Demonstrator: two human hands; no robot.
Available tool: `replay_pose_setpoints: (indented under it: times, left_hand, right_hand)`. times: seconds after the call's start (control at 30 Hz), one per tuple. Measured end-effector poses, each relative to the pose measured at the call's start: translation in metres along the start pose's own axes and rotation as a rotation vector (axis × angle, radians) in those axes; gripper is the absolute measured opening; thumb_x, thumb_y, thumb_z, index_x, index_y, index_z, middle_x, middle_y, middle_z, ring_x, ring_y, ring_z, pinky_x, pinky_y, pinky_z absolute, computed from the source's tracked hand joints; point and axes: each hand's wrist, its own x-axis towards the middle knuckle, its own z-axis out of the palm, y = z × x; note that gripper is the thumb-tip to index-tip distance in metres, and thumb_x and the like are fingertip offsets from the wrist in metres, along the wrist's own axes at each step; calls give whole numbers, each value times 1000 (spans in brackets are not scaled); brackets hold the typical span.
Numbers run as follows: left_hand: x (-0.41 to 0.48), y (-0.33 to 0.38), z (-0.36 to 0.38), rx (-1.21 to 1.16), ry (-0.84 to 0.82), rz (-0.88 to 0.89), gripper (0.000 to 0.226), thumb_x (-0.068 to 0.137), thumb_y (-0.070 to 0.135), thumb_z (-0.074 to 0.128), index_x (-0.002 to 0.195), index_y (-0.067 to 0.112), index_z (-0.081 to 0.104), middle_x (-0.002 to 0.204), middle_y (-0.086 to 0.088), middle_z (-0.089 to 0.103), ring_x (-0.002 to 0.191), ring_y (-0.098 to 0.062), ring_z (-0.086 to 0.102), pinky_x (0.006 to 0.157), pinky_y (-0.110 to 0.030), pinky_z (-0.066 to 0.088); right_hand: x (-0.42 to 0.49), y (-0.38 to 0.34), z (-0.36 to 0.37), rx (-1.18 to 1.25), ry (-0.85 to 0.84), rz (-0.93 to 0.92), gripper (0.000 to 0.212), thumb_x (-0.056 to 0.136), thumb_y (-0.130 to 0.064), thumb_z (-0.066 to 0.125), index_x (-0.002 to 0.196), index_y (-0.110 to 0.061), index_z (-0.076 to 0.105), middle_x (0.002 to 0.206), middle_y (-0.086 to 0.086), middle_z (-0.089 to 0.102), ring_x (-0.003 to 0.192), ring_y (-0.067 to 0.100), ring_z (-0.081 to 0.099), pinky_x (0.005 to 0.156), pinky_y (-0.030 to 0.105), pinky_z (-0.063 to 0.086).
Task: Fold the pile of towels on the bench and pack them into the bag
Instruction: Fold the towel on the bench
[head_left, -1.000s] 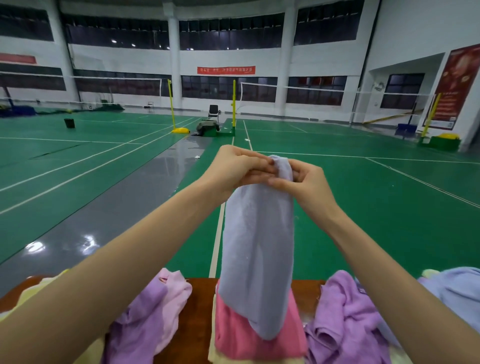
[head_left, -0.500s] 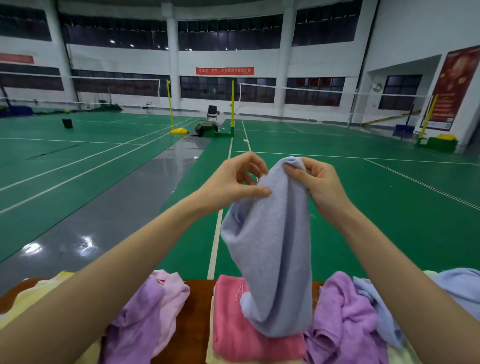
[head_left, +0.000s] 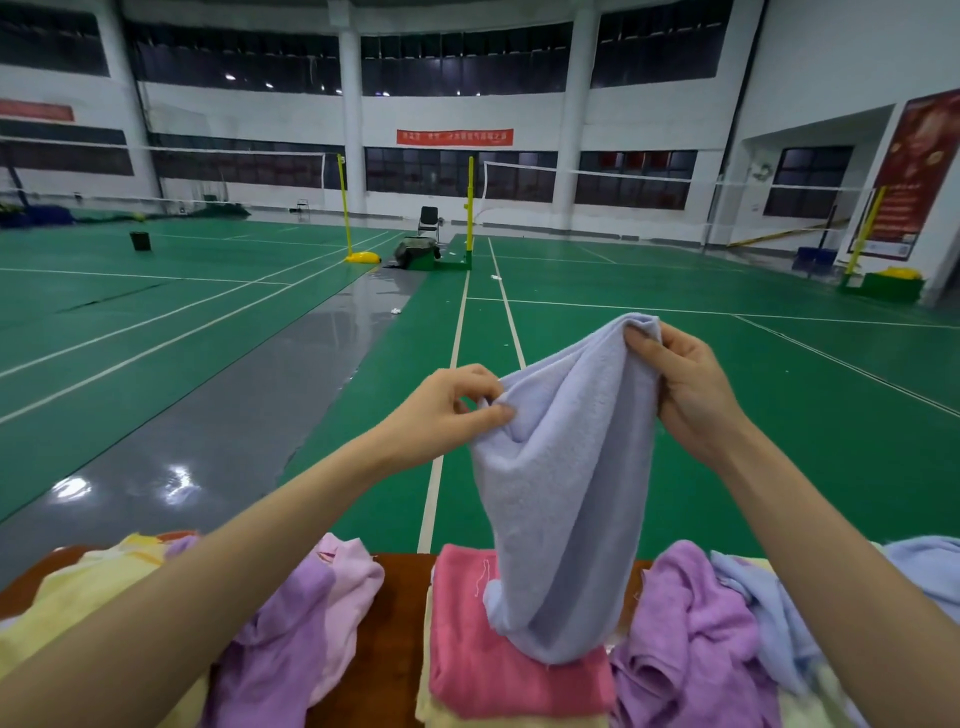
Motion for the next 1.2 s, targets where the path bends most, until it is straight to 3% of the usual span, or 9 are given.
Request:
replay_pose_setpoints:
  times: [0.1, 0.17, 0.3, 0.4, 0.5, 0.63, 0.8, 1.03, 1.2]
  left_hand:
    - [1, -4, 2, 41, 165, 1, 13, 77, 19, 55, 77, 17, 68, 77, -7, 63, 71, -11, 50, 69, -28, 43]
    - [0, -2, 0, 55, 181, 43, 22, 70, 13, 48, 82, 22, 64, 74, 2, 64, 67, -8, 48, 64, -24, 41]
    - [-6, 7, -13, 254, -58, 227, 47, 74, 1, 37, 101, 31, 61, 92, 20, 61, 65, -13, 48, 60, -19, 36]
    - [-3, 11, -20, 484, -203, 195, 54, 74, 3, 32, 107, 24, 69, 98, 0, 55, 83, -17, 51, 73, -23, 39]
    - [1, 13, -24, 619, -271, 84, 54, 83, -7, 35, 112, 24, 67, 94, -7, 49, 83, -16, 45, 75, -27, 33]
    - [1, 15, -29, 746, -333, 20, 47, 89, -5, 37, 108, 22, 70, 85, 2, 40, 79, -11, 39, 72, -24, 27]
    - [1, 17, -42, 731, -337, -3, 35, 87, 0, 39, 97, 9, 72, 95, -3, 53, 77, -6, 47, 68, -14, 32]
    - [-5, 17, -53, 485, -313, -24, 39, 79, 54, 49, 82, 22, 72, 88, 11, 59, 77, -5, 57, 71, -13, 44]
    - [-1, 17, -48, 638, -315, -52, 32, 90, 40, 50, 76, 18, 68, 83, 7, 58, 65, -2, 52, 61, -10, 37]
  right_hand:
    - [0, 1, -5, -18, -34, -10, 22, 56, -43, 71, 69, -25, 75, 71, -10, 68, 65, 2, 61, 63, 15, 51]
    - [0, 3, -9, -44, -51, -15, 34, 51, -50, 79, 73, -24, 76, 74, -10, 69, 68, 2, 61, 64, 15, 51]
    - [1, 7, -18, -114, -52, -10, 54, 35, -63, 84, 74, -26, 77, 75, -11, 70, 69, 1, 62, 64, 14, 50]
    - [-2, 8, -22, -167, -100, -12, 55, 37, -65, 83, 77, -28, 77, 75, -12, 70, 70, 0, 61, 65, 13, 50]
    - [-5, 8, -23, -203, -156, -14, 54, 39, -65, 81, 80, -29, 77, 77, -12, 71, 71, 0, 62, 65, 12, 49]
    - [-5, 9, -24, -239, -191, -14, 55, 44, -65, 80, 84, -28, 77, 82, -11, 71, 77, 1, 63, 68, 13, 50]
    - [-4, 8, -29, -245, -174, -4, 56, 42, -65, 81, 83, -27, 77, 82, -11, 71, 76, 0, 63, 67, 12, 50]
    - [-4, 8, -38, -256, -192, 4, 64, 43, -63, 82, 90, -20, 73, 83, -8, 71, 77, 2, 63, 68, 13, 50]
    - [-4, 8, -38, -277, -211, 12, 66, 45, -62, 81, 93, -18, 72, 86, -8, 71, 81, 3, 64, 70, 13, 50]
